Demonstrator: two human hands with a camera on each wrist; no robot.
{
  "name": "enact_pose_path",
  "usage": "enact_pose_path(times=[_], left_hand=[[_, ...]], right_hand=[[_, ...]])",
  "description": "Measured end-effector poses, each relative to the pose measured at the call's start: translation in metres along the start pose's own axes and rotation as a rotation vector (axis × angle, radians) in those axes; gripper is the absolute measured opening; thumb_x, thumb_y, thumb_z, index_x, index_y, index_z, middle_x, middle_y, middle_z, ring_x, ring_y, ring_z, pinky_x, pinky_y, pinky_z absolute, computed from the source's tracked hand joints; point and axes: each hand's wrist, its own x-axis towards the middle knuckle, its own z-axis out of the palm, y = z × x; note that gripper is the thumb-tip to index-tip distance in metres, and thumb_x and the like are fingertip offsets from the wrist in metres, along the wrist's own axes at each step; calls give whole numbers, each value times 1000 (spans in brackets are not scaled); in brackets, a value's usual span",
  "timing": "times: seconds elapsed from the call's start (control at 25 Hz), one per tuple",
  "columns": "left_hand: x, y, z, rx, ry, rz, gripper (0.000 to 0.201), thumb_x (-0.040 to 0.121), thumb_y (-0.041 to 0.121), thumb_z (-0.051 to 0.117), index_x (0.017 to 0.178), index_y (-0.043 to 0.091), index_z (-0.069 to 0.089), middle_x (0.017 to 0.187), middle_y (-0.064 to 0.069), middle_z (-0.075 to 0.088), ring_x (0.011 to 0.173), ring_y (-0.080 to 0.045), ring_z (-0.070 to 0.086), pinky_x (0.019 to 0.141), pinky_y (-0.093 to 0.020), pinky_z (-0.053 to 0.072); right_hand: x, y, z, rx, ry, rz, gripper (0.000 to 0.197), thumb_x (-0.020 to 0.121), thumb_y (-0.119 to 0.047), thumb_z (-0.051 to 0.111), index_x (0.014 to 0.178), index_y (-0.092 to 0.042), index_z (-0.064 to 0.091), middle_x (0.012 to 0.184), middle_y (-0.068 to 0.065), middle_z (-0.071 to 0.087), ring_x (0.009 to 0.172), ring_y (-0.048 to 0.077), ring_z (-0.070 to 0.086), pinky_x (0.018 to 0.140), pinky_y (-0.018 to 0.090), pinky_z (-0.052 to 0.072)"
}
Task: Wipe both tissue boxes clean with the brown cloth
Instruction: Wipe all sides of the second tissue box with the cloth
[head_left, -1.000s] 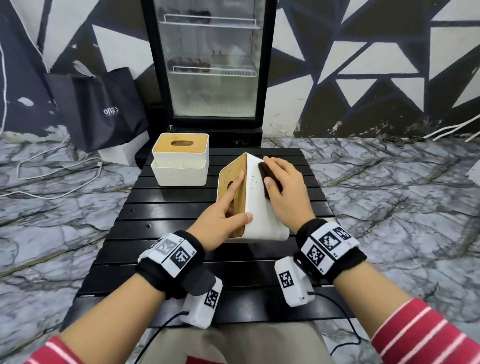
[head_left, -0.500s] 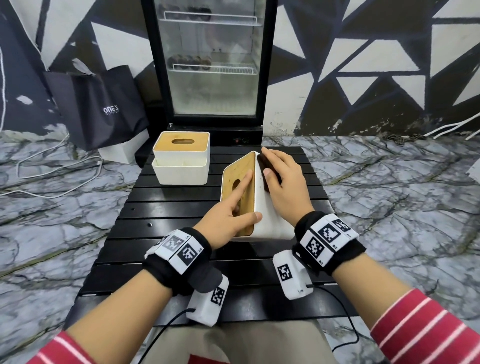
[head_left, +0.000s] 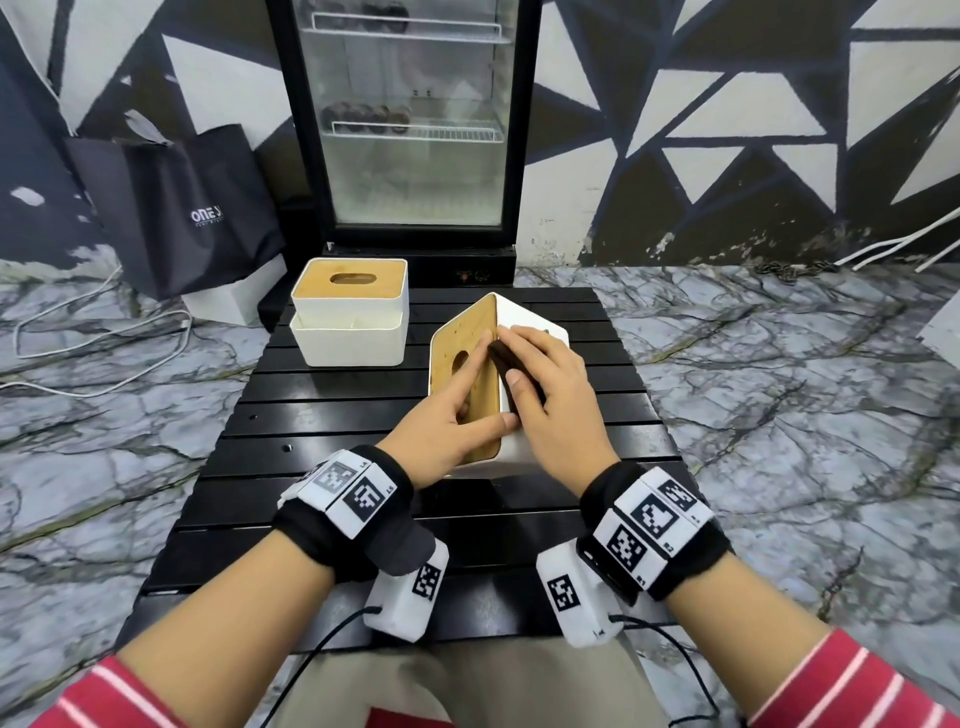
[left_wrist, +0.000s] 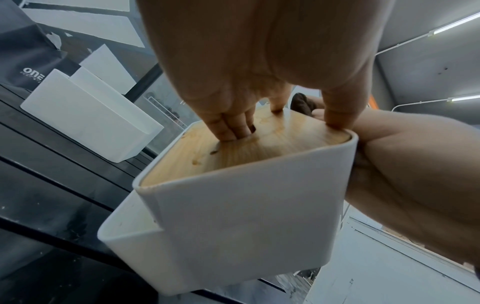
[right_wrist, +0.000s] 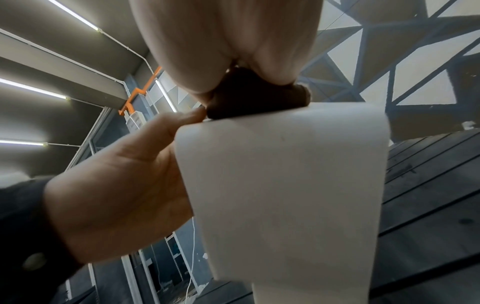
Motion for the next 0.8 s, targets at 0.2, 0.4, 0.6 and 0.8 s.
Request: enact_pose_path(times=[0.2, 0.4, 0.6, 0.8], left_hand=[[1, 1, 0, -9, -16, -15, 82, 87, 30, 64, 134, 56, 2, 118, 4, 49, 85, -7, 51, 83, -10, 42], [2, -1, -4, -69, -28, -14, 87, 76, 43, 64, 137, 57, 3, 140, 6, 44, 105, -14, 57, 101, -26, 43], [2, -5, -2, -99, -52, -13, 85, 87, 22, 65, 137, 51, 3, 140, 4, 44, 91, 4, 55, 93, -16, 43], [-1, -1, -6, -94, -32, -5, 81, 77, 39, 66, 124, 69, 8, 142, 14, 39, 92, -2, 58, 92, -16, 44]], right_hand=[[6, 2, -1, 6, 14, 5, 42, 87, -17, 41, 128, -20, 51, 127, 0, 51, 115, 7, 35, 98, 0, 15], [-1, -2, 1, 32, -5, -7, 42, 88, -16, 40, 128, -22, 50, 121, -10, 45, 114, 1, 32, 99, 1, 14], [20, 0, 1, 7, 36, 2, 41, 88, -16, 40, 127, -18, 53, 127, 1, 52, 113, 6, 34, 99, 12, 21], [39, 5, -3, -8, 9, 39, 38, 93, -9, 42, 129, -17, 50, 129, 3, 51, 116, 12, 37, 103, 23, 22]])
